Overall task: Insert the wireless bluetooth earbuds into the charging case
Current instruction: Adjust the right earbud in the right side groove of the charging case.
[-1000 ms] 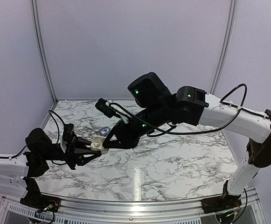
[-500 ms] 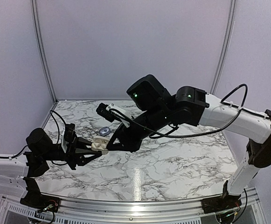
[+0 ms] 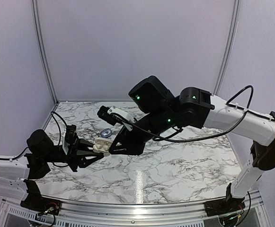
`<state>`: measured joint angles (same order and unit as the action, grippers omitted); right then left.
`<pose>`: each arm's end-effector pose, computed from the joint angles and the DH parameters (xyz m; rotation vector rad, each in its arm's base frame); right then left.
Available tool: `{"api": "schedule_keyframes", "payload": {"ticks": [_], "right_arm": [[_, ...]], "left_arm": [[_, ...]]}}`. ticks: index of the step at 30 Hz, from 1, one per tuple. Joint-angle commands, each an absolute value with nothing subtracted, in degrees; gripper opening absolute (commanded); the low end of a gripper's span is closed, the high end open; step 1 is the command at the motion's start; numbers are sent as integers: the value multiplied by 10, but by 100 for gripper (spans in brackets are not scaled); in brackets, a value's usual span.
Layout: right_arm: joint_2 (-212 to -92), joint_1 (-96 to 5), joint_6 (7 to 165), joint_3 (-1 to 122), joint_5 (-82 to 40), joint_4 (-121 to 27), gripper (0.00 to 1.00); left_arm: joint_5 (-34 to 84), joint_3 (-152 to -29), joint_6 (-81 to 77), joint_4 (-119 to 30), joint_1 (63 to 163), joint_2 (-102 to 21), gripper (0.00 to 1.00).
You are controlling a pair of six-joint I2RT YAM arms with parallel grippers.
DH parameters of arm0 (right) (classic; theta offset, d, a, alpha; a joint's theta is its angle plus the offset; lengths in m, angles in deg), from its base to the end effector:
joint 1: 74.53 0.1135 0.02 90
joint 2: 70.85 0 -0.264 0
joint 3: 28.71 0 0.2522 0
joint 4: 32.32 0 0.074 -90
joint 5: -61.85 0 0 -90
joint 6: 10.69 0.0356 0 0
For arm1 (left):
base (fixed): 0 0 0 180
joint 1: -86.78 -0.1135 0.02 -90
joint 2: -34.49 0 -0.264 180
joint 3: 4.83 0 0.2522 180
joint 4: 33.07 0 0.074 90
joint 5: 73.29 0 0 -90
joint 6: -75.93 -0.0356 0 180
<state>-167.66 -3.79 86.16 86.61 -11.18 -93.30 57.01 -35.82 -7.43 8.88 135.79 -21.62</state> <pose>0.1123 0.3529 0.3827 -1.4595 2.0309 0.9786 0.1125 -0.1645 0.2549 1.0796 0.9896 -1.2517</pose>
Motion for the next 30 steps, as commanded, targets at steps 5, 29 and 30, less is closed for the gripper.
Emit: {"api": "schedule_keyframes", "payload": {"ticks": [5,29,30], "right_arm": [[-1661,-32,839,925,-123,-922,22],[-1707,-31,826,937,-154,-966,22],[-1707,-31,826,937,-154,-967,22]], "left_arm": [[585,-385,-77,120,1356,-227,0],[585,-385,-76,120,1357,-223,0],[584,-385,-75,119,1357,-222,0]]}}
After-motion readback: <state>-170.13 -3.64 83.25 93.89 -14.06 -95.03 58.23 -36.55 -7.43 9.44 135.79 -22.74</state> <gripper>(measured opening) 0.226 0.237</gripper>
